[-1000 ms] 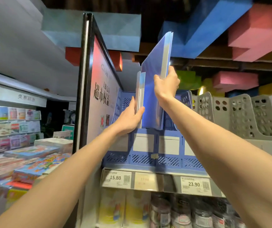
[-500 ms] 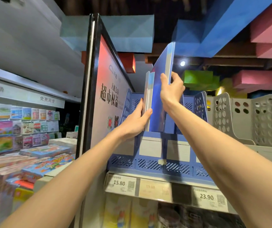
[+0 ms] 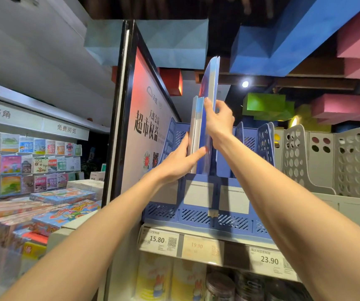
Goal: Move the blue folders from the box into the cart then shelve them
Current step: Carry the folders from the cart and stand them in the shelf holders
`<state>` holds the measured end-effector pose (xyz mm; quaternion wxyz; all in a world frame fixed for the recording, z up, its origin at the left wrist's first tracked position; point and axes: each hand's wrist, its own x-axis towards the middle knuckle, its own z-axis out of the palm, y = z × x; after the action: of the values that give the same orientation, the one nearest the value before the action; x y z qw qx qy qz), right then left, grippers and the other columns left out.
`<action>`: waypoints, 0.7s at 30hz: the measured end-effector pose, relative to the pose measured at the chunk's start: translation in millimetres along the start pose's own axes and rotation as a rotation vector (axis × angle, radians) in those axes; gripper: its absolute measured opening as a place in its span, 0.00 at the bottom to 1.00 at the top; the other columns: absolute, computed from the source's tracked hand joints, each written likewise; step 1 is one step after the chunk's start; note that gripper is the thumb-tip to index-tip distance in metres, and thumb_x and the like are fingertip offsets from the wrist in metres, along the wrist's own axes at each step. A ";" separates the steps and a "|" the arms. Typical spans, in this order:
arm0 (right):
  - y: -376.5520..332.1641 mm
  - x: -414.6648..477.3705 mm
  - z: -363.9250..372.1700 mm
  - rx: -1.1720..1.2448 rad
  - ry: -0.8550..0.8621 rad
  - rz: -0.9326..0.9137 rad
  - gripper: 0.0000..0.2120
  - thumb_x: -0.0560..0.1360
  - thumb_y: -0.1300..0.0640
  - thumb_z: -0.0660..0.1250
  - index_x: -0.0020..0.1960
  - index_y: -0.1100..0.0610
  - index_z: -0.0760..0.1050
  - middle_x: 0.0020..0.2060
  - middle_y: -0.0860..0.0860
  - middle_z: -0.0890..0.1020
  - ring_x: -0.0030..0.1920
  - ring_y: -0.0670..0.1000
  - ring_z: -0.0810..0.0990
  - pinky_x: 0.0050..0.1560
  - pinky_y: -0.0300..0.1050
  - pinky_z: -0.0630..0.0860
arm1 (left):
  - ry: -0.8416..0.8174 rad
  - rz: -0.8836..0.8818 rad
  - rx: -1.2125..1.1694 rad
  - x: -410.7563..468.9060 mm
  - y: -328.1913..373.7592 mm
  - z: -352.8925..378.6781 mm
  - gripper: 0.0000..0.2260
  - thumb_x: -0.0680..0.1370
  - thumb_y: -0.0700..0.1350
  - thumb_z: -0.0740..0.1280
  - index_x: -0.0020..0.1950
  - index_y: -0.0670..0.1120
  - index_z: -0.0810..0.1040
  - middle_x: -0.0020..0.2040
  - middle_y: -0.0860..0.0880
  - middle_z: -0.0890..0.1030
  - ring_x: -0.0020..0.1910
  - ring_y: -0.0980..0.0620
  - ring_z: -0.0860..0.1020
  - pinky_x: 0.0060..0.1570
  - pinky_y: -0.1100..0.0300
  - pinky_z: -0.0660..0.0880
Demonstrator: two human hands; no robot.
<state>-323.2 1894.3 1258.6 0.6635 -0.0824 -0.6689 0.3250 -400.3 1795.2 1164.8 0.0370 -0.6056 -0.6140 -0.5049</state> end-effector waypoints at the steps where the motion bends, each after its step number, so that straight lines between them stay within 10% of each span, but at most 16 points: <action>1: -1.0 -0.5 -1.4 -0.001 -0.025 0.017 0.22 0.80 0.41 0.63 0.63 0.56 0.77 0.55 0.51 0.82 0.55 0.50 0.77 0.52 0.44 0.72 | -0.012 -0.002 0.005 -0.3 -1.1 -1.3 0.46 0.75 0.71 0.63 0.82 0.57 0.40 0.82 0.60 0.50 0.80 0.57 0.55 0.79 0.48 0.54; 9: 3.6 -5.1 -35.5 0.197 -0.447 0.184 0.23 0.82 0.43 0.61 0.72 0.53 0.70 0.51 0.50 0.82 0.35 0.42 0.80 0.26 0.35 0.73 | -0.072 0.048 0.029 -1.0 0.4 -5.6 0.43 0.78 0.56 0.71 0.83 0.54 0.45 0.78 0.64 0.53 0.71 0.68 0.58 0.72 0.69 0.55; 13: -0.6 -17.9 -34.7 0.027 -0.513 0.136 0.19 0.82 0.40 0.56 0.56 0.50 0.80 0.38 0.56 0.75 0.34 0.51 0.73 0.28 0.40 0.74 | -0.059 0.028 0.001 -3.5 1.1 -6.4 0.47 0.74 0.61 0.73 0.82 0.56 0.46 0.81 0.56 0.58 0.77 0.59 0.61 0.78 0.52 0.58; 21: -0.9 -22.0 -47.8 0.056 -0.521 0.145 0.19 0.85 0.46 0.52 0.66 0.56 0.74 0.40 0.47 0.85 0.34 0.43 0.83 0.30 0.39 0.77 | -0.093 0.019 0.001 -6.7 9.4 -1.9 0.45 0.76 0.57 0.71 0.83 0.56 0.44 0.81 0.53 0.60 0.76 0.54 0.66 0.77 0.49 0.61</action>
<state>-275.6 1897.2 1236.4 0.4460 -0.0254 -0.8001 0.4004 -392.3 1786.9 1166.7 0.0135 -0.6339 -0.6097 -0.4756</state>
